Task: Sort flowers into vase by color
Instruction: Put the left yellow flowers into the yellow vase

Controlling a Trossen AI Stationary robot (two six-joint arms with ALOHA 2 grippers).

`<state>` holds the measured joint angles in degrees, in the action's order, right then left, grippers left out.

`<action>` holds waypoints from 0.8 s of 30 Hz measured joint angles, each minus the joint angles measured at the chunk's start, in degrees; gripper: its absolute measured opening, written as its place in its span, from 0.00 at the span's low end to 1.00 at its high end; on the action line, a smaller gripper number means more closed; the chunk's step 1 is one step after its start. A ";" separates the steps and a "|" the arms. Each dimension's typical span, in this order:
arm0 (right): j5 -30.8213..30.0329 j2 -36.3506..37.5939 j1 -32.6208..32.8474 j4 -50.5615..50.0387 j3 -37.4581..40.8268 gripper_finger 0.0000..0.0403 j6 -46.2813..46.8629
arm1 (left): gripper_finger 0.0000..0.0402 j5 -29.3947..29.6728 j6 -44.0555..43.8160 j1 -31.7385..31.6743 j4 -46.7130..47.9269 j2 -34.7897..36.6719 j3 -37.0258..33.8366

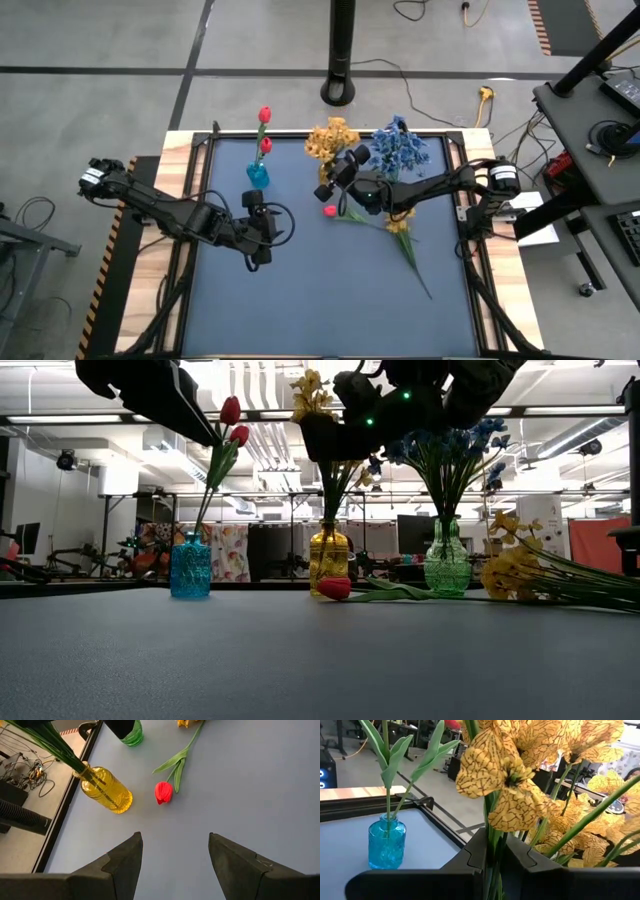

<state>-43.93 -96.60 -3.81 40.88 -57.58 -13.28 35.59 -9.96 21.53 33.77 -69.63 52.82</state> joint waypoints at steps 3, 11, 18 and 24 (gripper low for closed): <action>0.01 -0.02 -0.09 -0.34 0.00 0.07 -0.02 | 0.52 0.00 -0.01 0.00 -0.12 0.00 0.00; 0.01 -0.02 -0.33 -1.62 -0.02 0.07 -0.17 | 0.52 0.00 0.00 0.01 -0.21 0.00 0.00; 0.01 -0.02 -0.37 -4.74 -0.02 0.07 1.32 | 0.52 0.00 -0.01 0.01 -0.27 0.00 0.00; 0.00 -0.02 -0.50 -6.18 -0.04 0.07 1.34 | 0.52 0.00 -0.02 0.01 -0.29 -0.02 0.00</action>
<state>-43.92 -96.62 -4.31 34.70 -57.63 -11.94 35.59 -9.98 21.54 33.47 -69.65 52.82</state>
